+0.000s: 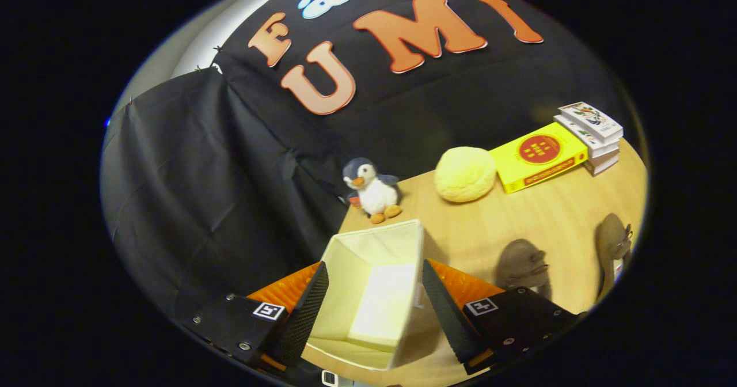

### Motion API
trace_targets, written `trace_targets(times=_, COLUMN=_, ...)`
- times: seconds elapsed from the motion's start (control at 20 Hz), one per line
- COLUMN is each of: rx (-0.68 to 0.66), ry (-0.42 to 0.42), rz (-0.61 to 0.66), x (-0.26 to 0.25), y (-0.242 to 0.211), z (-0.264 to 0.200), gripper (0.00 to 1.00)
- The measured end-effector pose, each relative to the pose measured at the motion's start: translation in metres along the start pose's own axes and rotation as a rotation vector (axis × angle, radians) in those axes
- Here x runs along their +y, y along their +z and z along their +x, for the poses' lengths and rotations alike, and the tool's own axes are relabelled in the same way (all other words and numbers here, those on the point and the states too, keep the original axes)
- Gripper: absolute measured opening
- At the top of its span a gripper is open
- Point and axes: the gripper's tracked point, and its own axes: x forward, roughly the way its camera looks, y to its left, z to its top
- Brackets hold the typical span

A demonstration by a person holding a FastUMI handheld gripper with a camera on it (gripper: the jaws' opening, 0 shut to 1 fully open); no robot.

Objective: Open the storage box then place both shoes into the box .Put the left shoe in first, then the right shoe, with the right side of both shoes facing outward in a uniform manner.

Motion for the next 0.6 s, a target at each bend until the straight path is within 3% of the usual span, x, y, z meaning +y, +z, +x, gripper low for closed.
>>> trace_targets(times=0.35, rx=-0.018, ry=-0.238, rz=-0.039, x=-0.125, y=-0.008, z=-0.039, gripper=0.98)
trace_targets(times=0.6, rx=0.019, ry=-0.370, rz=-0.150, x=-0.185, y=-0.030, z=-0.048, gripper=0.98)
